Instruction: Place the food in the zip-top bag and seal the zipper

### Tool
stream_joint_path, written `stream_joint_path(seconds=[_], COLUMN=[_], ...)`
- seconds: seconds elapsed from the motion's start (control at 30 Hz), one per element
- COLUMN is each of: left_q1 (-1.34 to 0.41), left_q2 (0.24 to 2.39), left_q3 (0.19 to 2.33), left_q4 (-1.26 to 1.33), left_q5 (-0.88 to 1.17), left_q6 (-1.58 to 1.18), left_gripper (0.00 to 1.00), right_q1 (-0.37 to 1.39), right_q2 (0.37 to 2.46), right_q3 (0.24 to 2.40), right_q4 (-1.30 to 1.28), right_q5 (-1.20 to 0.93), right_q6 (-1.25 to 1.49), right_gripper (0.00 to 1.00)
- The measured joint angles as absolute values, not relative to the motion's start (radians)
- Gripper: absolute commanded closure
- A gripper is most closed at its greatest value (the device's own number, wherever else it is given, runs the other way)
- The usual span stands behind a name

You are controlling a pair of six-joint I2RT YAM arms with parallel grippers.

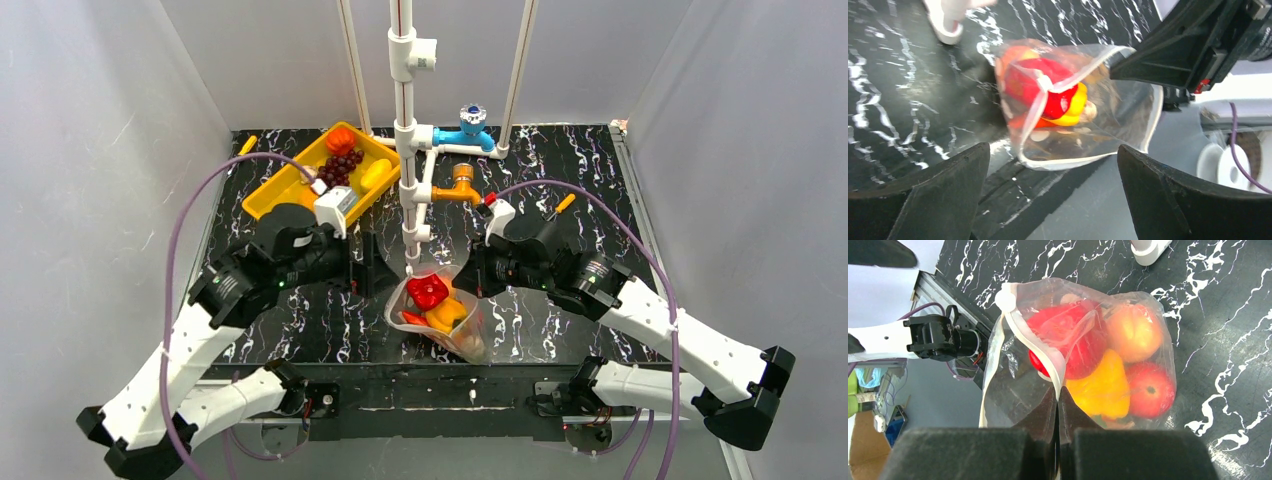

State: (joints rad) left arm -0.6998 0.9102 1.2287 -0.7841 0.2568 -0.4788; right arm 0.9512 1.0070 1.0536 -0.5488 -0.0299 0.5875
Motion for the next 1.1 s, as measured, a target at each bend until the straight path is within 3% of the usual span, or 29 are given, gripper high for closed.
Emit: stream_joint_path(seconds=[0.27, 0.5, 0.8, 1.1], left_q1=[-0.7, -0.66, -0.255, -0.031], left_q2=[0.818, 0.926, 1.11, 1.364], left_q3=[1.241, 1.24, 1.224, 1.22], left_q4=[-0.915, -0.981, -0.829, -0.58], left_q5=[-0.155, -0.401, -0.24, -0.003], left_q6=[-0.513, -0.463, -0.387, -0.561], left_gripper=[0.02, 0.02, 0.02, 0.02], right_q1=[0.951, 0.951, 0.951, 0.951], right_q2=[1.005, 1.002, 0.992, 0.984], right_q3=[1.049, 1.049, 1.049, 1.049], right_q4=[-0.548, -0.548, -0.551, -0.554], right_q5=[-0.03, -0.03, -0.024, -0.018], right_q6=[0.595, 0.595, 0.594, 0.591], right_gripper=[0.99, 0.99, 0.99, 0.99])
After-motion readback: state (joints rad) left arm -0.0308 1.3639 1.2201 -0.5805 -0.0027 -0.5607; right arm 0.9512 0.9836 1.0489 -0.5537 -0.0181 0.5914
